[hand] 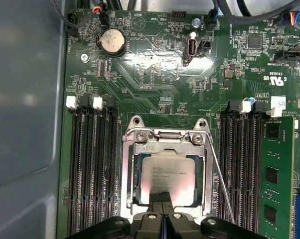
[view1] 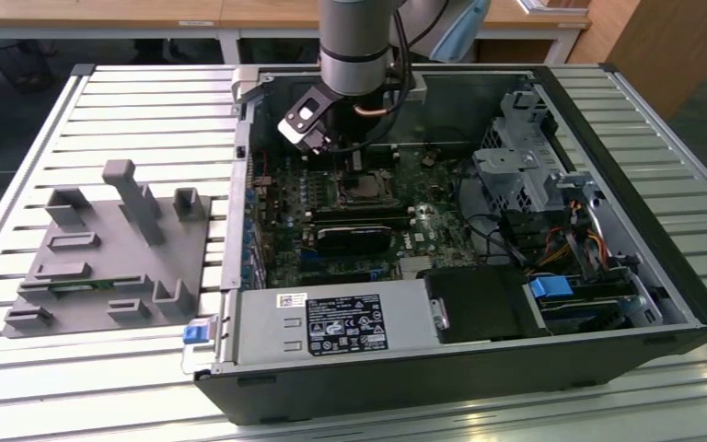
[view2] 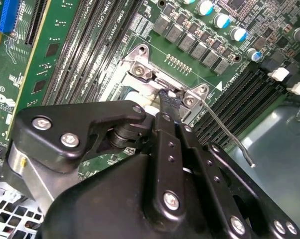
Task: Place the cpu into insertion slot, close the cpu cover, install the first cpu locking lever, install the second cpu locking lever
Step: 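Close the cpu cover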
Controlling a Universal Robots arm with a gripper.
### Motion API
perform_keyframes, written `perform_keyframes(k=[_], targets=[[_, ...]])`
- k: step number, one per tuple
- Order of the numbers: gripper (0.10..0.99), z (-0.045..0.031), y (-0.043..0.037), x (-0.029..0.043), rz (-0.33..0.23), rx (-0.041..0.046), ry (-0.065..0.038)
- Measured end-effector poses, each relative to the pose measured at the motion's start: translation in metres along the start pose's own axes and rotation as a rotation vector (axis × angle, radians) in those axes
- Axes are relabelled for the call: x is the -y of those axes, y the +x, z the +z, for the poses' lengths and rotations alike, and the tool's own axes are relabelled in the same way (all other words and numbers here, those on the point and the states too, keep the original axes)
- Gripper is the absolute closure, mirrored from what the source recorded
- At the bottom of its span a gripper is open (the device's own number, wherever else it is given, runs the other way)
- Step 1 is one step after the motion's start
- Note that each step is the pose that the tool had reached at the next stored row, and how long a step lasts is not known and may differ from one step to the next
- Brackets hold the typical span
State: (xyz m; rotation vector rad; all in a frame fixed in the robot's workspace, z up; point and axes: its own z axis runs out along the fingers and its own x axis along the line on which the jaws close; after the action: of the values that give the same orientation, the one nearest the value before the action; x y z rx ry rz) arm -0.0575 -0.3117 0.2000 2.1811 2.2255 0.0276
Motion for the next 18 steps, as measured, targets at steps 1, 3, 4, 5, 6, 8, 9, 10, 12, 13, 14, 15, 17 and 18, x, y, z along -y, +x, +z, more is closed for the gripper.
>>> perform_keyframes(k=[1,3,4,5,6,8,9,10,12,13,14,15,17,18], targets=[[0.965,0.0000,0.0000,0.0000,0.000,0.0000,0.000],[0.965,0.0000,0.0001,-0.0001,0.000,-0.0001,0.000],[0.965,-0.0004,0.0001,-0.0001,0.000,-0.0001,0.000],[0.965,-0.0012,0.0002,-0.0001,0.000,-0.0003,0.000],[0.965,-0.0026,0.0001,-0.0001,0.000,-0.0002,0.000],[0.965,-0.0054,0.0001,-0.0002,0.000,-0.0002,0.000],[0.965,-0.0058,0.0001,-0.0002,0.000,-0.0002,0.000],[0.965,-0.0058,0.0002,-0.0003,0.000,-0.0004,0.000],[0.965,-0.0058,0.0001,-0.0015,0.000,-0.0003,0.000],[0.965,-0.0057,0.0001,-0.0024,0.000,-0.0005,0.000],[0.965,-0.0057,0.0001,-0.0036,0.000,-0.0005,0.000],[0.965,-0.0056,0.0001,-0.0052,0.000,-0.0007,0.000],[0.965,-0.0055,-0.0001,-0.0089,0.000,-0.0007,0.000],[0.965,-0.0055,-0.0001,-0.0101,0.000,-0.0007,0.000]])
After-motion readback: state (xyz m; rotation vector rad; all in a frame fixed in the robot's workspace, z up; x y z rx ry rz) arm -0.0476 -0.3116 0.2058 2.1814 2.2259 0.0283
